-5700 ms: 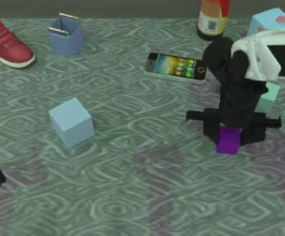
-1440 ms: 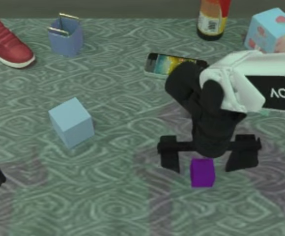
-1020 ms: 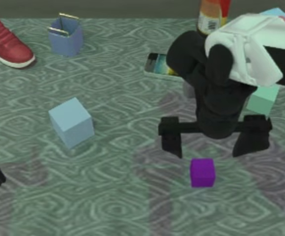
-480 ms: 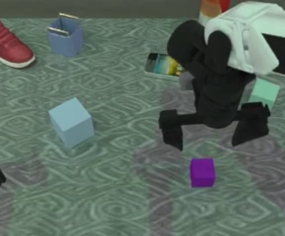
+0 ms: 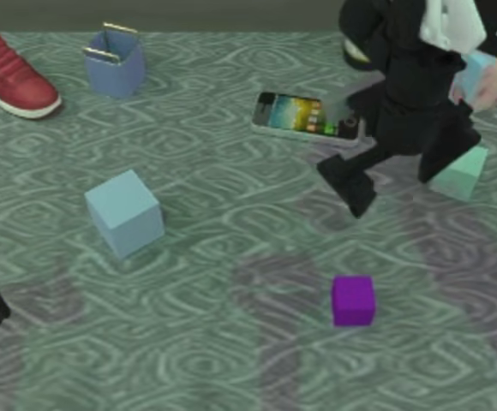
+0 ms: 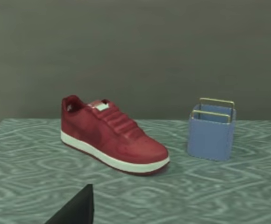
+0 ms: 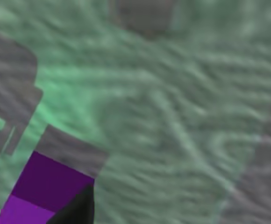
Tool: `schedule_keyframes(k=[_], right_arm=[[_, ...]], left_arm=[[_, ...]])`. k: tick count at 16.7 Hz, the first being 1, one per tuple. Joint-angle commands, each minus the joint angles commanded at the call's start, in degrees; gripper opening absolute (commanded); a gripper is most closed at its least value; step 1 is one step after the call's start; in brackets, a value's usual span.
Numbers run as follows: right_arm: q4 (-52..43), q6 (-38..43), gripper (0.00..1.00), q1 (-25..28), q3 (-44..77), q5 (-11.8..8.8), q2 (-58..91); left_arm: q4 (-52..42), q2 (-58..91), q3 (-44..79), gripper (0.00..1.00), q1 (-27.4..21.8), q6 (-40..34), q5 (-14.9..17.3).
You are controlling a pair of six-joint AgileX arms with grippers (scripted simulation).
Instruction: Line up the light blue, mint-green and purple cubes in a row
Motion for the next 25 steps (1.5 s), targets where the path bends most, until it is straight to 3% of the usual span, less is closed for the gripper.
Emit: schedule_keyframes(k=[6,10,19,25], right_arm=[[-5.01,-34.17,1.0,-10.22,13.29,-0.29,9.28],[-6.14,-46.97,1.0,-15.13,18.95,-0.51,11.9],[-5.25,-49.94,1.0,-16.32,19.36,-0.59,12.27],[8.16,-49.92,1.0,-16.41,8.71,-0.58,14.48]], left_arm=[[0.0,0.0,0.0,1.0,0.0,0.0,0.0],[0.0,0.0,0.0,1.0,0.0,0.0,0.0],[0.0,0.0,0.0,1.0,0.0,0.0,0.0],[0.0,0.0,0.0,1.0,0.0,0.0,0.0]])
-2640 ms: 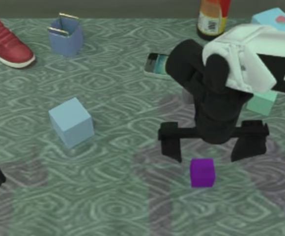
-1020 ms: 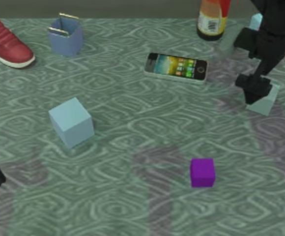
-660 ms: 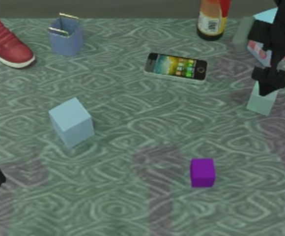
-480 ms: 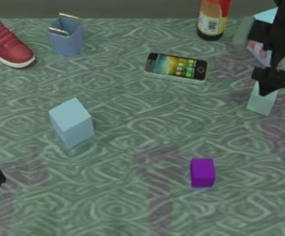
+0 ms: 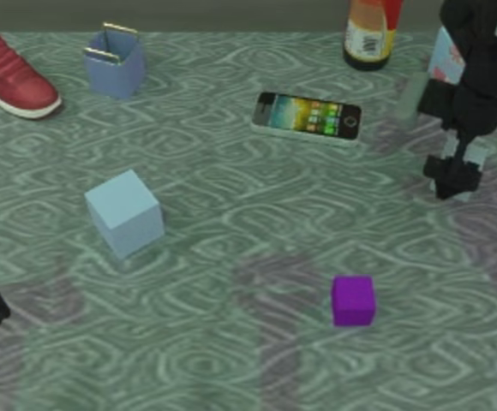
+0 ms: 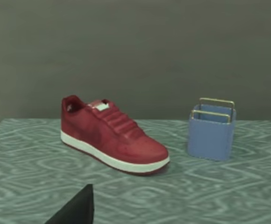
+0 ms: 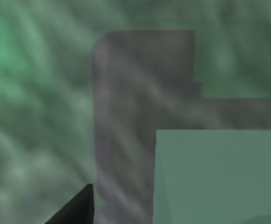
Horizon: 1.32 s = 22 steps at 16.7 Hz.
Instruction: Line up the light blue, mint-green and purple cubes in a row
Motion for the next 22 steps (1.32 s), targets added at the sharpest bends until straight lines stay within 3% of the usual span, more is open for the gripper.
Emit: schedule_keyframes(k=[7,20,22], right_arm=[[3.78,-0.06,1.0,-0.03,-3.42,0.01,0.9],[3.78,-0.06,0.02,-0.03,-3.42,0.01,0.9],[3.78,-0.06,0.0,-0.03,-3.42,0.01,0.9]], left_arm=[[0.0,0.0,0.0,1.0,0.0,0.0,0.0],[0.0,0.0,0.0,1.0,0.0,0.0,0.0],[0.0,0.0,0.0,1.0,0.0,0.0,0.0]])
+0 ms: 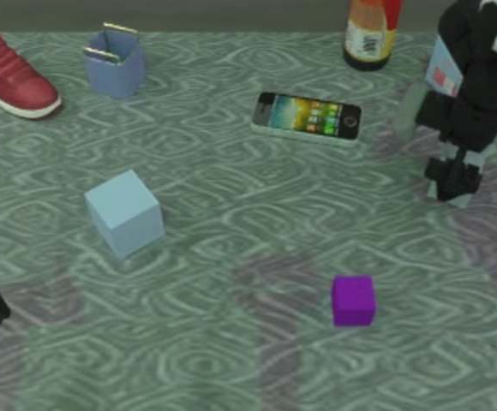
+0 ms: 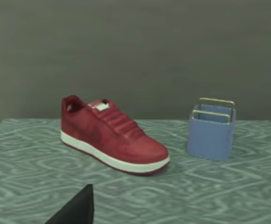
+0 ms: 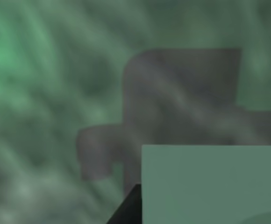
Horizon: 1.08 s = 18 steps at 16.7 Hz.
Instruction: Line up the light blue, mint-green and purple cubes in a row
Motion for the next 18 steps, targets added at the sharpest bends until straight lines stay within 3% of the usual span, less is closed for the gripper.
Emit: schedule_keyframes(k=[9,14,18], right_arm=[[-1.97,0.56,0.0,0.25,0.84,-0.47,-1.63],[-12.55,0.52,0.0,0.56,9.1,-0.48,-3.22],[-15.07,0.54,0.0,0.69,11.43,-0.49,-4.03]], left_arm=[[0.0,0.0,0.0,1.0,0.0,0.0,0.0],[0.0,0.0,0.0,1.0,0.0,0.0,0.0],[0.0,0.0,0.0,1.0,0.0,0.0,0.0]])
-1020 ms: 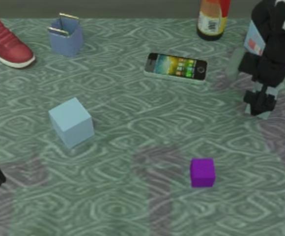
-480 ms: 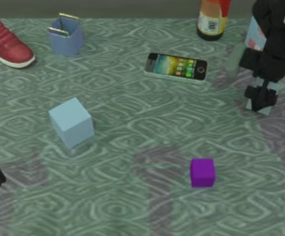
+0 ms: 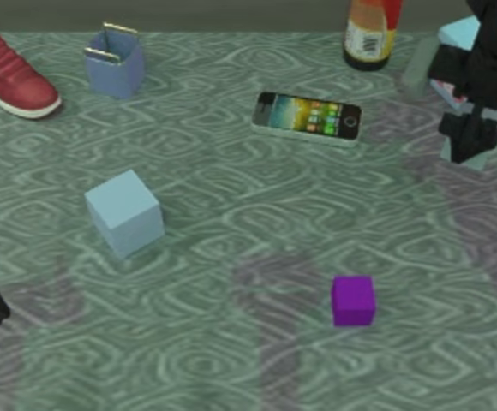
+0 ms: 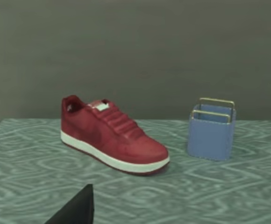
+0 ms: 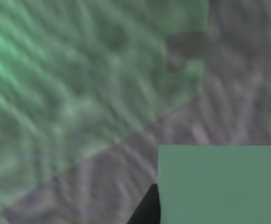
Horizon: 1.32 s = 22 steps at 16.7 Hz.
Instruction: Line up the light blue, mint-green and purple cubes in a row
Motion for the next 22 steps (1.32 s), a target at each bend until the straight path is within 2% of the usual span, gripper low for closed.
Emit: schedule_keyframes(k=[3,6,8,14,16,18,22], right_arm=[[0.14,0.12,0.0,-0.16,-0.18,-0.01,0.12],[0.76,1.05,0.0,3.77,-2.3,-0.05,-1.64],[1.47,2.25,0.0,8.83,-5.13,-0.11,-3.79],[3.67,7.01,0.0,28.57,-16.18,-0.54,-11.44],[4.51,8.28,0.0,33.15,-18.94,-0.56,-13.73],[5.05,8.96,0.0,35.34,-20.42,-0.52,-15.09],[4.92,9.08,0.0,35.32,-20.36,-0.57,-14.97]], left_arm=[[0.0,0.0,0.0,1.0,0.0,0.0,0.0],[0.0,0.0,0.0,1.0,0.0,0.0,0.0],[0.0,0.0,0.0,1.0,0.0,0.0,0.0],[0.0,0.0,0.0,1.0,0.0,0.0,0.0],[0.0,0.0,0.0,1.0,0.0,0.0,0.0],[0.0,0.0,0.0,1.0,0.0,0.0,0.0],[0.0,0.0,0.0,1.0,0.0,0.0,0.0]])
